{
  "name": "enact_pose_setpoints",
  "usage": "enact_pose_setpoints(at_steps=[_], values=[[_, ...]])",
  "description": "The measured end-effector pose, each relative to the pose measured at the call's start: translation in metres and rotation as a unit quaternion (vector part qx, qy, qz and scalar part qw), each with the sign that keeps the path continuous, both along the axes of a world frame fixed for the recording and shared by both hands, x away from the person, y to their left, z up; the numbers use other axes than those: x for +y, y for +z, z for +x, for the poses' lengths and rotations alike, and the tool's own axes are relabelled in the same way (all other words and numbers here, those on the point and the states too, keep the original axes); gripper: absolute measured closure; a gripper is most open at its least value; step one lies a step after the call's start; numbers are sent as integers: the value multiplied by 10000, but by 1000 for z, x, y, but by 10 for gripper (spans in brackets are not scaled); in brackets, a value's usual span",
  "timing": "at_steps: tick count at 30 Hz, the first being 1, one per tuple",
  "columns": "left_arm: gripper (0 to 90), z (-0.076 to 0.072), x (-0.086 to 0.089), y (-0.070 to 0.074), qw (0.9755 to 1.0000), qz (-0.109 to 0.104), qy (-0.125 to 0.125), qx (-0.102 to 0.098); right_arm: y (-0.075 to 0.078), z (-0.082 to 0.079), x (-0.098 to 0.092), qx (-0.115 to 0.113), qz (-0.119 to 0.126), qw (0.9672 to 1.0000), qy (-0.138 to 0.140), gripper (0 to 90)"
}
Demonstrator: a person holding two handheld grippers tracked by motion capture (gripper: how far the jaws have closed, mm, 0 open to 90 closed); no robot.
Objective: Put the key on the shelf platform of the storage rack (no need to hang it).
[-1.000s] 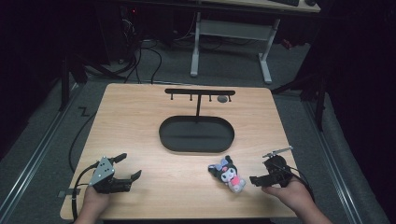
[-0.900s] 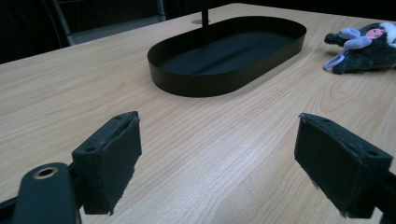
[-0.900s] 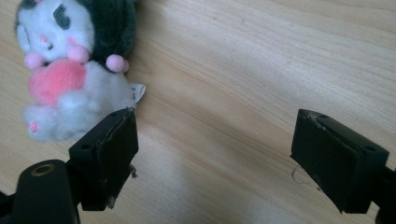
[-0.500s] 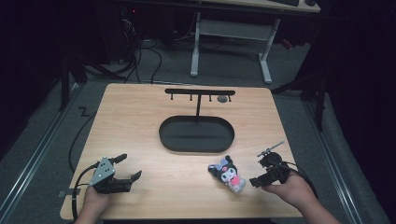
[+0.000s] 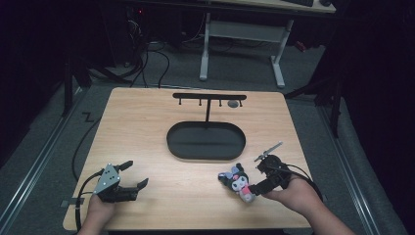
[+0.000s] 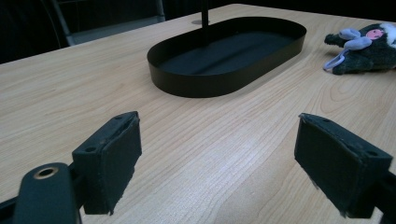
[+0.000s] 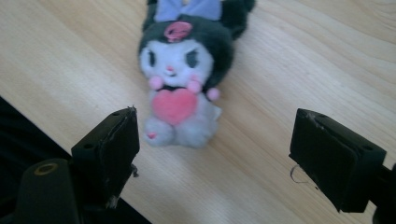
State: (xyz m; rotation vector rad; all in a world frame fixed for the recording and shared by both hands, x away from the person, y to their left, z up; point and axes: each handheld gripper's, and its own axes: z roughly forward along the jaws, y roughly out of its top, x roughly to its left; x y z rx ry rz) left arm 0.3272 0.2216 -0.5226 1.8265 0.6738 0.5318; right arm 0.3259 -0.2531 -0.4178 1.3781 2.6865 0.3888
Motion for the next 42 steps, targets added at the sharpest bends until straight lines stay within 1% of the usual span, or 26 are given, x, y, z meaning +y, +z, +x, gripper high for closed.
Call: enact_pose_setpoints(at_steps=[1, 3, 4, 5, 6, 8, 9, 10, 12, 13, 15, 16, 19, 23, 24, 25, 27, 28, 30, 31, 33, 34, 37, 39, 40, 42], values=[[154, 0, 0, 0, 10000, -6, -10, 3, -4, -1, 8, 55, -29, 9999, 111, 149], [155, 1, 1, 0, 10000, -24, -1, 12, -5, -2, 11, 102, -33, 9999, 79, 149], [155, 1, 1, 0, 10000, -24, 7, 19, -9, 0, 13, 98, -22, 9997, 205, 149], [155, 0, 1, 1, 10000, -17, 7, 24, -14, -2, 17, 217, 4, 9997, 73, 149], [155, 0, 1, 1, 10000, -15, 5, 14, -24, 0, 21, 234, -46, 9993, 298, 150], [154, 0, 1, 1, 10000, -1, -8, 4, -34, 0, 25, 332, -75, 9989, 328, 152], [154, 0, 1, 1, 10000, -1, -8, 4, -34, 0, 25, 332, -75, 9989, 328, 152], [155, 0, 1, 1, 10000, -5, -6, 10, -43, 0, 29, 393, -147, 9986, 320, 161], [155, 0, 1, 0, 10000, 5, 0, 25, -46, 1, 29, 419, -187, 9983, 352, 168], [155, 0, 1, 0, 10000, 14, -5, 44, -54, 3, 31, 479, -251, 9979, 367, 177], [154, -1, 1, 0, 10000, 22, -7, 49, -56, 3, 32, 488, -238, 9979, 364, 177], [154, -1, 1, 0, 10000, 28, -10, 42, -59, 4, 32, 528, -229, 9979, 310, 184], [154, -1, 2, 0, 10000, 17, 1, 46, -62, 5, 31, 557, -235, 9979, 246, 202], [154, -1, 2, 0, 10000, 26, -7, 55, -59, 3, 31, 488, -199, 9983, 264, 210], [154, -1, 2, 0, 10000, 11, -10, 46, -56, 0, 32, 407, -203, 9985, 303, 219], [154, -1, 2, 0, 10000, 11, -10, 46, -56, 0, 32, 395, -209, 9985, 329, 225], [154, 0, 2, 0, 10000, -1, 17, 70, -54, 0, 32, 394, -237, 9986, 265, 229], [154, 0, 2, 0, 10000, -1, 17, 70, -54, 0, 31, 362, -247, 9985, 336, 230], [154, -1, 1, 0, 10000, 1, -9, 50, -53, 0, 31, 344, -258, 9986, 318, 233], [154, -1, 1, 0, 10000, 8, -22, 30, -52, -1, 29, 296, -237, 9989, 284, 246], [154, 0, 0, 0, 10000, 28, -38, 5, -52, -2, 28, 283, -236, 9990, 261, 247], [154, 1, 0, 0, 10000, -25, -15, 22, -52, -2, 27, 284, -230, 9991, 228, 253], [154, 1, -1, 0, 10000, -28, -2, 8, -52, -3, 26, 317, -212, 9991, 163, 261], [154, 3, -1, 0, 10000, -57, 23, 9, -53, -3, 27, 340, -214, 9991, 145, 271], [154, 3, -2, 0, 10000, -85, 47, 5, -54, -4, 26, 310, -231, 9991, 160, 273], [154, 3, -2, 1, 10000, -82, 55, -3, -54, -3, 25, 325, -217, 9991, 171, 284]])
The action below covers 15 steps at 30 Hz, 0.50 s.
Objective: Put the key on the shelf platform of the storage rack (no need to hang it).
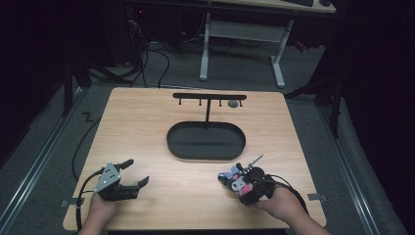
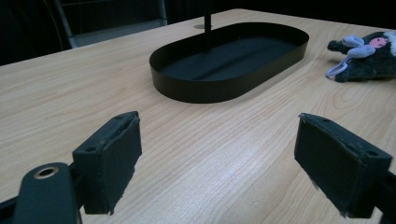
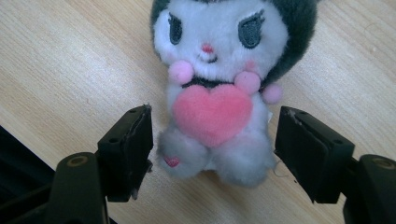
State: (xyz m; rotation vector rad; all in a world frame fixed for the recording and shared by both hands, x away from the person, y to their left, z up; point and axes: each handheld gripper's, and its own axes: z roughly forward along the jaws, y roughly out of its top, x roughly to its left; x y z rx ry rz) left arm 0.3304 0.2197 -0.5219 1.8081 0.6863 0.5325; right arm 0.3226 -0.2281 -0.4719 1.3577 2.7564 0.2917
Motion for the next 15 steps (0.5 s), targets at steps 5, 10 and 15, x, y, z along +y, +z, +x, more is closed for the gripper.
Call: enact_pose_setpoints(at_steps=[5, 10, 15], values=[[154, -1, 0, 0, 10000, 87, -37, -22, -1, 0, -1, 33, 16, 10000, -64, 310], [154, -1, 0, -1, 9999, 128, -29, 6, -3, 2, -1, 105, 65, 9999, -79, 373], [154, -2, 3, 0, 10000, 42, -17, -28, -5, 3, -1, 133, 64, 9999, -34, 400]])
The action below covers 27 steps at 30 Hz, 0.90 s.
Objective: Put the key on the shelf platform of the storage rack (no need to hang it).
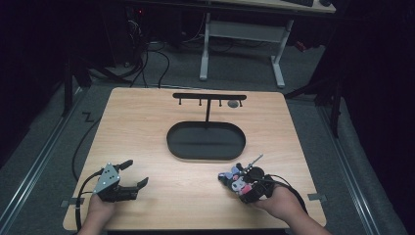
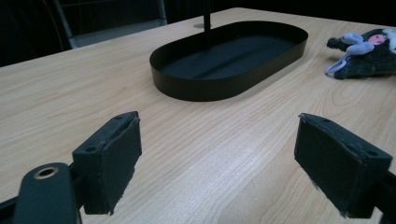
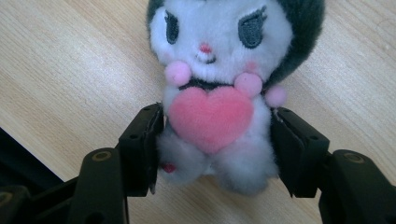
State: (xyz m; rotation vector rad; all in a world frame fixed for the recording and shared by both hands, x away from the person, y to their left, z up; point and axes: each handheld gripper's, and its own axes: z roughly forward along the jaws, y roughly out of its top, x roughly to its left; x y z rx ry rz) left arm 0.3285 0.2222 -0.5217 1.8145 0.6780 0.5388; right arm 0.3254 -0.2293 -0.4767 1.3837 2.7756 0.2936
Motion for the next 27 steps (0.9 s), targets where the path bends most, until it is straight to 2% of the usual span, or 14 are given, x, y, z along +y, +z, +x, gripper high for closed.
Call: enact_pose_setpoints(at_steps=[5, 7, 9, 13, 20, 27], values=[[154, 0, 0, -1, 10000, -16, 14, 38, 0, 1, 1, -17, -10, 10000, -25, 423], [154, -1, -1, -1, 10000, 3, -20, 14, 2, -1, 3, 46, -100, 9999, -106, 438], [154, -1, 0, -2, 10000, 59, -8, 67, 2, -1, 3, 21, -89, 9999, -59, 451], [154, -1, 1, -1, 10000, -20, 4, 25, 3, -2, 5, 62, -97, 9999, -65, 465], [154, -2, 0, -1, 10000, 45, -11, 45, 11, -1, 4, 54, -59, 9999, -101, 475], [154, -1, 3, -1, 10000, -5, 33, 47, 22, 2, 3, -19, -1, 10000, 49, 480]])
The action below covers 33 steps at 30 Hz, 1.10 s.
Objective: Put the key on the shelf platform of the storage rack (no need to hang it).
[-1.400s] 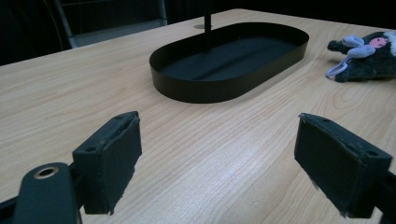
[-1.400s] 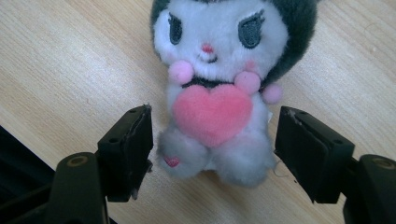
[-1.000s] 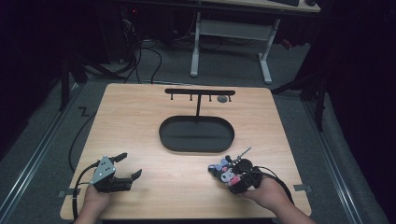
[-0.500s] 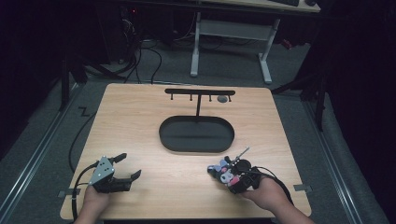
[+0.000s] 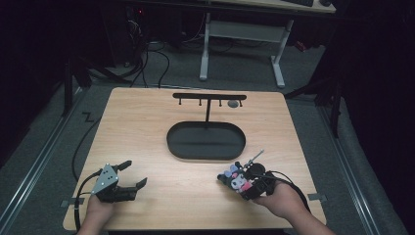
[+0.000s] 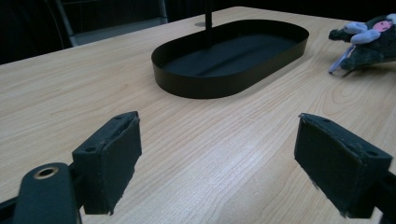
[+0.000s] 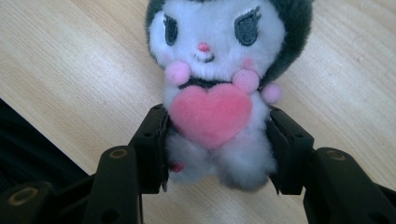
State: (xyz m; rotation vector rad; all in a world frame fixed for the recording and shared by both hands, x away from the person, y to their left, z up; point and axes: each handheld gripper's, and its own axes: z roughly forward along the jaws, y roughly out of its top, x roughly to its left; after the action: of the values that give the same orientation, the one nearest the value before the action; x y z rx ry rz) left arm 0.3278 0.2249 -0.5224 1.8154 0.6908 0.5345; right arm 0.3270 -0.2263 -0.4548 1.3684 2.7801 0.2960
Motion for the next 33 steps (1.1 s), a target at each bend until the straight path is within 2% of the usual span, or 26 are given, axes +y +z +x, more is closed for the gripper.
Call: enact_pose_setpoints(at_steps=[9, 10, 16, 17, 18, 26, 30, 31, 33], values=[[154, 1, -1, 1, 10000, -36, 3, -27, 13, 9, 1, -140, 39, 9999, -82, 482], [154, 1, 0, 1, 10000, -36, 4, -31, 15, 11, 2, -209, 42, 9997, -90, 487], [154, 0, -1, 1, 10000, -24, -6, -27, 21, 18, 4, -259, 114, 9995, -131, 495], [154, 0, -1, 1, 10000, -22, -21, -28, 22, 19, 5, -243, 109, 9994, -219, 495], [154, -1, -1, 1, 10000, 3, -30, -36, 23, 22, 4, -274, 126, 9995, -138, 496], [154, 0, 0, 1, 10000, -30, -6, -30, 32, 36, 3, -423, 169, 9987, -220, 497], [154, 0, 0, 1, 10000, -65, -13, -48, 34, 42, 1, -418, 262, 9981, -382, 497], [154, 1, 0, 1, 10000, -46, -17, -36, 35, 45, 0, -472, 269, 9980, -308, 497], [154, 1, 0, 1, 10000, -45, -21, -30, 37, 49, 0, -491, 271, 9978, -359, 497]])
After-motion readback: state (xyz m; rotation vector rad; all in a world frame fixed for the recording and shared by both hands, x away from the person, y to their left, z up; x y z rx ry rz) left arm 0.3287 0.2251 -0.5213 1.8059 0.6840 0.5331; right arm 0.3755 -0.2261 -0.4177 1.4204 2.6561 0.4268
